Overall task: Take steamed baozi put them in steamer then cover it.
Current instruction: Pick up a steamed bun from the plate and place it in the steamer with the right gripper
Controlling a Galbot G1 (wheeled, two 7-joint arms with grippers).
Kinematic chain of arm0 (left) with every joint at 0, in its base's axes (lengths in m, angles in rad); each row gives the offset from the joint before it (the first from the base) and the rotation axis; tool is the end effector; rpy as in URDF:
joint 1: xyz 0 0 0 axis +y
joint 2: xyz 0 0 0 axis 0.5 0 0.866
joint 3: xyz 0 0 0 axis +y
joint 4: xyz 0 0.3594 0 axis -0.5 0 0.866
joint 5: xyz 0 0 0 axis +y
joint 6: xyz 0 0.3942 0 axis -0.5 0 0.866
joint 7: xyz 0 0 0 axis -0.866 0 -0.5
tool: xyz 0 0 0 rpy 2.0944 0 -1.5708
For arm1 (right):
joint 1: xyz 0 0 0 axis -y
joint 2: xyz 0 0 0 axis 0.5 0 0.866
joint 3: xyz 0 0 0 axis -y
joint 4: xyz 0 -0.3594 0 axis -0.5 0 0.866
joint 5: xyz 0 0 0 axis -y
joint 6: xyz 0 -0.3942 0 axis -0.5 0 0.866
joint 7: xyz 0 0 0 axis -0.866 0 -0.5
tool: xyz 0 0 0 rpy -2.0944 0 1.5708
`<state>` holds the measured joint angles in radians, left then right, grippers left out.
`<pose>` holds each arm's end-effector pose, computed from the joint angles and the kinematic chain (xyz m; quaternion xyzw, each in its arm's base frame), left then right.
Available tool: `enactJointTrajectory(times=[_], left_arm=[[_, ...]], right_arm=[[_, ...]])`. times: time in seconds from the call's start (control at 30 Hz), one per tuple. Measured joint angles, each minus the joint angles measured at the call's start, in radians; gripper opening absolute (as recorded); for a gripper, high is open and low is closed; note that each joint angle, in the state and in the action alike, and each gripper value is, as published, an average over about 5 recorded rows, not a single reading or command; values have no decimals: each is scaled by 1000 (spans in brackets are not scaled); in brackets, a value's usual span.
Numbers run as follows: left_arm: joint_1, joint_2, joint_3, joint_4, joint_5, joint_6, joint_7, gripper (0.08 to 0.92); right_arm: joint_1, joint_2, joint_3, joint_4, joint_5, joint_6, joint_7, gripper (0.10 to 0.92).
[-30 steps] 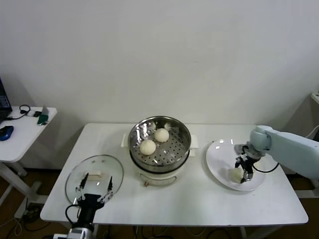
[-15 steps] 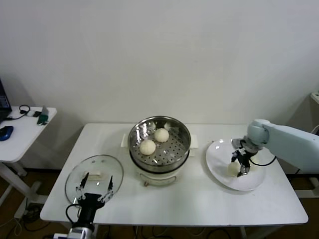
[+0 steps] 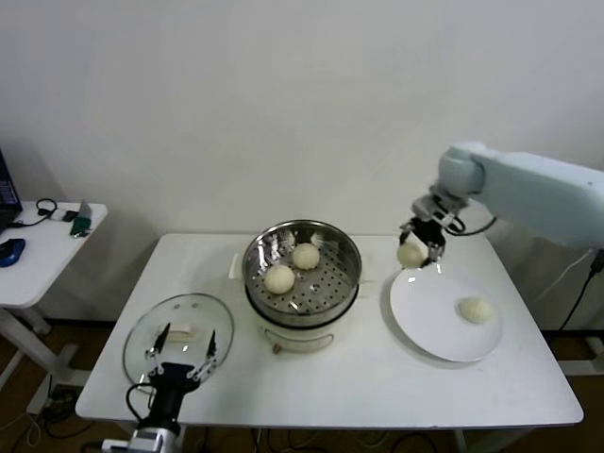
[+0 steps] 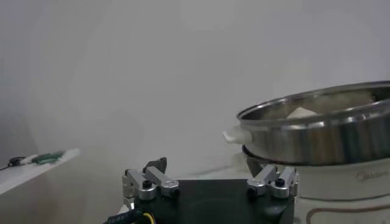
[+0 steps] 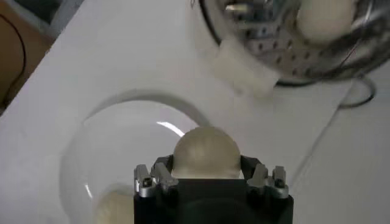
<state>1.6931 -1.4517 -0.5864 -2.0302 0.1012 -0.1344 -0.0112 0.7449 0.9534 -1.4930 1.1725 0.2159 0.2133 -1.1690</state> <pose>0.1728 0.0440 -0.3565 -0.0114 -0.9928 -0.1165 0.0234 0.6271 -0.0293 -0.0195 0.6046 -0.3456 0.6757 0.2417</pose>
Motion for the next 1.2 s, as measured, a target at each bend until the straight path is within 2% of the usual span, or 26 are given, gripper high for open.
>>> enactJointTrajectory(times=[0.3,0.67,1.2], left_arm=[[-4,5,-2,-2,-15,2,-2,823],[-1,7,-22,8,-30,-1,-4,823],[-6,4,-32,35,-38,-5,-7,823]], right_arm=[[63,148,11,49,-40,117,-8,721],[-25,329,44,55,-236,266,5,725],[-150,399,46,93,-390,352,19,731]])
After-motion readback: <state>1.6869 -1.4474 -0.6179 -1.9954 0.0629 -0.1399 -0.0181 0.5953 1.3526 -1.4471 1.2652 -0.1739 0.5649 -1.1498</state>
